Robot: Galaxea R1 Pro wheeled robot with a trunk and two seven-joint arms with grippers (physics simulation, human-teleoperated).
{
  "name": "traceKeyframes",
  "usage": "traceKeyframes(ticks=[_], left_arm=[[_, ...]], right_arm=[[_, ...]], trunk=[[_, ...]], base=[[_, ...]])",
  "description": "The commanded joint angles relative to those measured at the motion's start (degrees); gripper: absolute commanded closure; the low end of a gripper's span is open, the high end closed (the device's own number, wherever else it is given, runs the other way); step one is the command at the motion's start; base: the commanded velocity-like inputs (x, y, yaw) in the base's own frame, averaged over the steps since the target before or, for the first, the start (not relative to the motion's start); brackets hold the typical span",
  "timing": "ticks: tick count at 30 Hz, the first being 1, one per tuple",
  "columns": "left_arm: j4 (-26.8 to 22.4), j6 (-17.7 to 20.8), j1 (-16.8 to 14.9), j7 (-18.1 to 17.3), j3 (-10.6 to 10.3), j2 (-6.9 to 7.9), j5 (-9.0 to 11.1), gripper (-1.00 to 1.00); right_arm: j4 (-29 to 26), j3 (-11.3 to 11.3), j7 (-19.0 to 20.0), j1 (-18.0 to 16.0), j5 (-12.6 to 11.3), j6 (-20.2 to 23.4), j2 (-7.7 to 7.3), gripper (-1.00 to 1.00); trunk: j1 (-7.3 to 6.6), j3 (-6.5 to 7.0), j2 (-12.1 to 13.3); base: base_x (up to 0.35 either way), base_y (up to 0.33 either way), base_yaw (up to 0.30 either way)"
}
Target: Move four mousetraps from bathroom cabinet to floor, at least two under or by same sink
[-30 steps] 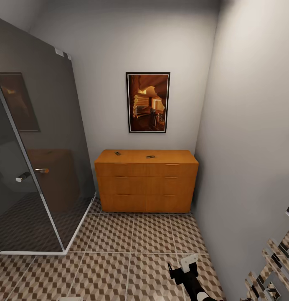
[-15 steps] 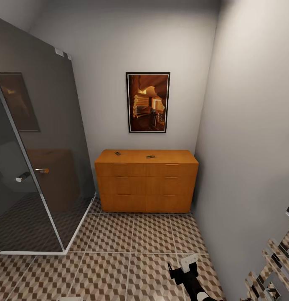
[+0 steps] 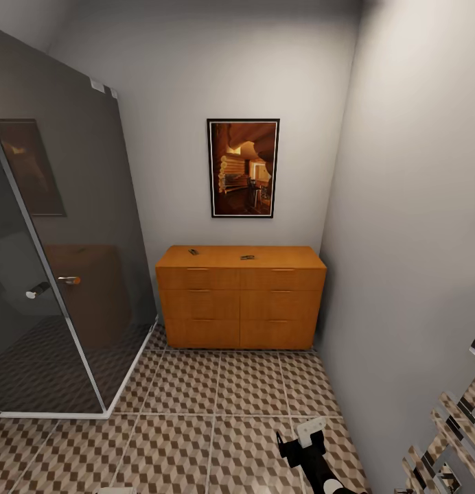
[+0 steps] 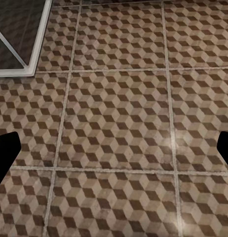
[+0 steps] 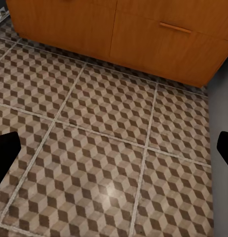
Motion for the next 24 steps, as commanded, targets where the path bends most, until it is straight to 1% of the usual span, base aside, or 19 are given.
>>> traceKeyframes(ticks=[1, 24], left_arm=[[0.21, -0.30, -0.06, -0.11, -0.49, -0.03, 0.47, -1.00], [0.21, -0.30, -0.06, -0.11, -0.49, -0.03, 0.47, -1.00]], right_arm=[[0.07, 0.14, -0.56, -0.03, 0.59, -0.07, 0.03, -1.00], [0.07, 0.14, -0.56, -0.03, 0.61, -0.07, -0.01, -1.00]], trunk=[[0.02, -0.02, -0.05], [0.02, -0.02, -0.05]], base=[[0.000, 0.000, 0.000], [0.000, 0.000, 0.000]])
